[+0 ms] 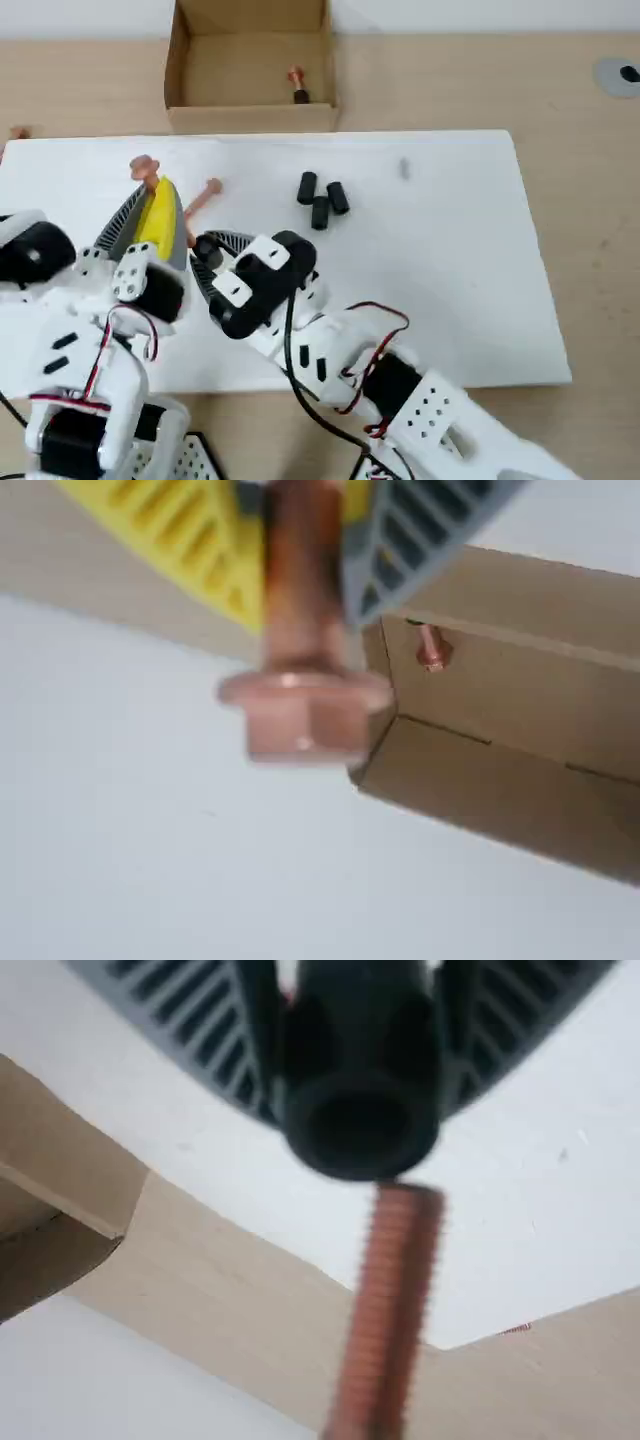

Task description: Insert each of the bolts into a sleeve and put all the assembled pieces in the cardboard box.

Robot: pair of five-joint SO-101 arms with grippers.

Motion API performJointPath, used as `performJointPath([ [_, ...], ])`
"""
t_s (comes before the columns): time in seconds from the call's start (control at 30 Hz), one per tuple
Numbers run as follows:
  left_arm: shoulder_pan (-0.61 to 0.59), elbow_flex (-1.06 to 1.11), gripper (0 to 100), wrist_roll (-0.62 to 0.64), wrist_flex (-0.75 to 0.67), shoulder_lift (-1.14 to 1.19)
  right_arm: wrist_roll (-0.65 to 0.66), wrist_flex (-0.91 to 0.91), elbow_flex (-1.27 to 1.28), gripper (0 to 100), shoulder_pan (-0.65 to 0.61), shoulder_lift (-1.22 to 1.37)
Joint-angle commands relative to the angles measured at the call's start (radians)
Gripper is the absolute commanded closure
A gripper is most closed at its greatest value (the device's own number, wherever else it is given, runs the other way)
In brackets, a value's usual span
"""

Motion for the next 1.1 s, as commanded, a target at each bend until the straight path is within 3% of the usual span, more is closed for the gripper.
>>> performJointPath([
  [0.0,-0.006,0.029,99,0.002,-0.063,0.008,-0.012,-0.029,-0.012,98.8,-0.013,-0.033],
  [0.23,-0.006,0.029,99,0.002,-0.074,0.008,-0.012,-0.029,-0.008,98.8,-0.013,-0.033],
  [0.53,-0.014,-0.141,99,0.006,-0.068,0.007,-0.012,-0.029,-0.004,98.8,-0.013,-0.028],
  [0.63,-0.017,-0.166,99,0.072,-0.068,0.005,-0.063,-0.025,-0.004,98.8,-0.013,-0.025],
  [0.87,-0.017,-0.1,99,0.098,-0.052,-0.159,-0.118,-0.023,0.001,98.8,-0.013,-0.024],
  [1.07,-0.006,-0.038,99,0.121,-0.049,-0.156,-0.118,-0.023,-0.004,98.8,-0.018,-0.024],
])
